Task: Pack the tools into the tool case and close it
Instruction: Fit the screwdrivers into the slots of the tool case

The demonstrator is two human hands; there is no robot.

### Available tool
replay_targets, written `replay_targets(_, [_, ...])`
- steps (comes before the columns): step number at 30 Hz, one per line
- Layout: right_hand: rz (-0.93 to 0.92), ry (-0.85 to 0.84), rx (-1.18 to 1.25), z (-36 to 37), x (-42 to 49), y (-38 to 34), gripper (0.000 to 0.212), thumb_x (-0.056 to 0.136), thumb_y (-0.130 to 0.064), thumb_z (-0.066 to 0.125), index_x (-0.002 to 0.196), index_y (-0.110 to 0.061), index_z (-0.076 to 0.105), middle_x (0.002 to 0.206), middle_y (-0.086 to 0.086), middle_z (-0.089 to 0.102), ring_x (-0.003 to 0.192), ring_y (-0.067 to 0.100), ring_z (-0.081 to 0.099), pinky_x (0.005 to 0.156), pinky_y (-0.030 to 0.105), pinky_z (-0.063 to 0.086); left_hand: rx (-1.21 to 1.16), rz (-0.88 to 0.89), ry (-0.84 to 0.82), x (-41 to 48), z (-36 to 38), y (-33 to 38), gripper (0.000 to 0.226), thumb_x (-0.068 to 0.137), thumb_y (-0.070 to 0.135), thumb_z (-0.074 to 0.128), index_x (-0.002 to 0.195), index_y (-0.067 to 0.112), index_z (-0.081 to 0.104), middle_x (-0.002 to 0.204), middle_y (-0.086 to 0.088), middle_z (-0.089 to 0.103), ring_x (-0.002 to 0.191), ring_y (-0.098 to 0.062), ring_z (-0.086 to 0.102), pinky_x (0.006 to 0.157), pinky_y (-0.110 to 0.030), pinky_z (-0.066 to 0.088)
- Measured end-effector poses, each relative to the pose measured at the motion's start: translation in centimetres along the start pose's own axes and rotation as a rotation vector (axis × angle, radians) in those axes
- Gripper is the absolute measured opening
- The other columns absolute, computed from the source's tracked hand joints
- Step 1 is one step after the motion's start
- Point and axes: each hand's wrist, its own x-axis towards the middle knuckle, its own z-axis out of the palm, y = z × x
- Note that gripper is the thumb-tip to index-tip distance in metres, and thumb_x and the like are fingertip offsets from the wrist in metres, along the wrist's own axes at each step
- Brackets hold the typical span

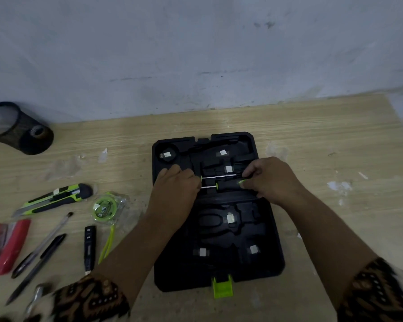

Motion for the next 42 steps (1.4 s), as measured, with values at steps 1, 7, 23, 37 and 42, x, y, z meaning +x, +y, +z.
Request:
replay_targets(1, [-0.001,0.023,0.023,-0.1,-0.1,-0.1,0.016,0.071,-0.016,0.084,0.08,-0.011,0.071,0.069,-0.001,0.064,0.058,0.016,0.061,0.057,0.029,0.054,-0.008,-0.017,-0.008,0.2,0.0,0.1,0.007,0.078,0.024,0.075,0.073,0.025,0.069,0.073,0.009,0.062,0.075,-0.018,0.054,0.069,-0.027,0.031])
replay_targets(7, [0.185,0.129,0.058,0.0,-0.4,0.0,0.056,0.064,-0.03,0.09,0.097,-0.008,0.052,0.083,-0.002,0.054,0.082,0.026,0.065,0.069,0.039,0.056,-0.059,-0.05,-0.027,0.7,-0.5,0.4,0.008,0.078,0.021,0.073,0.072,0.023,0.07,0.074,0.007,0.065,0.076,-0.02,0.055,0.068,-0.029,0.032])
replay_targets(23, [0.132,-0.019,-0.102,-0.4,-0.5,-0.3,0.034,0.081,-0.036,0.077,0.069,-0.018,0.051,0.065,0.005,0.061,0.065,0.03,0.068,0.058,0.037,0.058,-0.037,0.068,-0.086,1.6,0.0,0.6,0.018,0.067,0.002,0.078,0.06,0.015,0.069,0.063,0.0,0.061,0.063,-0.022,0.055,0.056,-0.031,0.039])
replay_targets(37, [0.141,0.116,-0.108,-0.4,-0.9,-0.4,0.099,0.06,-0.073,0.073,0.127,-0.008,0.04,0.113,0.011,0.055,0.097,0.028,0.058,0.077,0.039,0.053,-0.124,-0.212,-0.137,-0.5,-2.9,-1.2,0.017,0.09,0.036,0.063,0.089,0.021,0.071,0.091,0.001,0.068,0.091,-0.019,0.058,0.078,-0.034,0.048])
replay_targets(42, [0.186,0.176,-0.349,3.3,-1.5,-2.1,0.147,0.05,-0.089,0.061,0.153,-0.009,-0.007,0.154,0.024,0.014,0.141,0.04,0.018,0.113,0.048,0.025,-0.287,-0.567,-0.133,-1.5,-3.0,-2.4,0.036,0.079,0.052,0.071,0.061,0.022,0.062,0.063,0.004,0.06,0.063,-0.016,0.058,0.059,-0.028,0.045])
